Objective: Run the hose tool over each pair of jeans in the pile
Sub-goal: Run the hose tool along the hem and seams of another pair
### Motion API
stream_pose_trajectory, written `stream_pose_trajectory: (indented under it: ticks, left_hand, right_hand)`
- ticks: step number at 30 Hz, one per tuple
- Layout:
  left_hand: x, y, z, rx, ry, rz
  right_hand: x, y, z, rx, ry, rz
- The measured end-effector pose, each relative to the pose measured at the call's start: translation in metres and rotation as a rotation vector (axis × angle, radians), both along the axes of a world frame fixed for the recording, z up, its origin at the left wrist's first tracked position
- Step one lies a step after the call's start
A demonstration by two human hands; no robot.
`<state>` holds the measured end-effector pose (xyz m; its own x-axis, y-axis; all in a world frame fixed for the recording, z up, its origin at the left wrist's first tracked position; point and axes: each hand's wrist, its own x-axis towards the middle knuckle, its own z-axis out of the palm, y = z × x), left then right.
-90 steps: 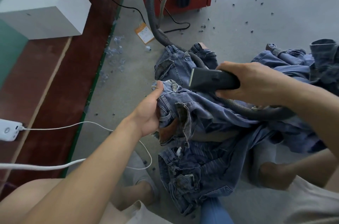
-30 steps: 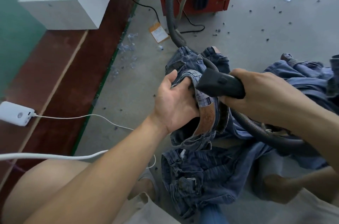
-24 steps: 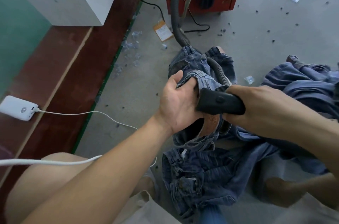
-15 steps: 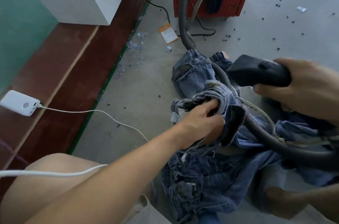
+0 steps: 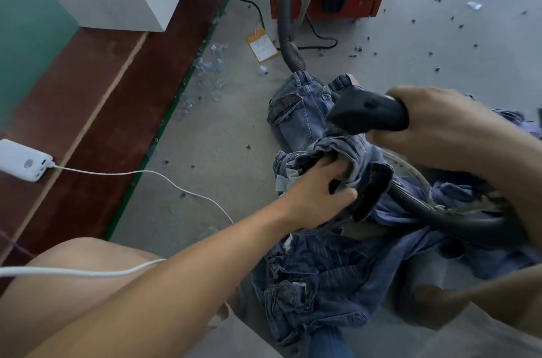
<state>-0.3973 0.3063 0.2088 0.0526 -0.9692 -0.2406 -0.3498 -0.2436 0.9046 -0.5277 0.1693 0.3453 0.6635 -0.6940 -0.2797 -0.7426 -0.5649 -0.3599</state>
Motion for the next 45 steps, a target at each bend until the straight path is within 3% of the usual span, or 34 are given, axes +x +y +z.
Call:
stream_pose_trajectory:
  ticks: [4,6,21,27,30,36,42,45]
  left_hand:
    - [0.031,-0.009,0.014,0.213,0.749,0.268]
    - [0.047,-0.012,0.015,0.219,0.875,0.308]
    - [0.053,-0.026,0.022,0.221,1.095,0.398]
    - [0.052,-0.025,0.017,0.218,1.115,0.369]
    - [0.056,-0.026,0.016,0.222,1.119,0.395]
    - [0.063,-0.029,0.009,0.304,1.041,0.535]
    - [0.062,-0.035,-0.005,0.400,0.762,0.784]
    - [0.072,-0.035,-0.012,0.329,0.859,0.869]
  right_hand:
    - [-0.014,-0.010,0.005,0.039,-0.134,-0.052]
    - [-0.019,-0.009,0.004,0.058,-0.117,-0.041]
    - [-0.039,0.020,-0.040,0.097,0.143,0.316]
    - [-0.022,0.016,-0.049,-0.011,-0.096,0.067]
    - [-0.026,-0.005,-0.045,-0.043,-0.112,-0.043]
    - [-0.041,-0.013,-0.050,0.008,-0.011,0.008]
    - [-0.045,-0.009,-0.064,-0.015,0.100,0.089]
    - [-0.045,-0.006,-0.068,0.013,0.121,0.128]
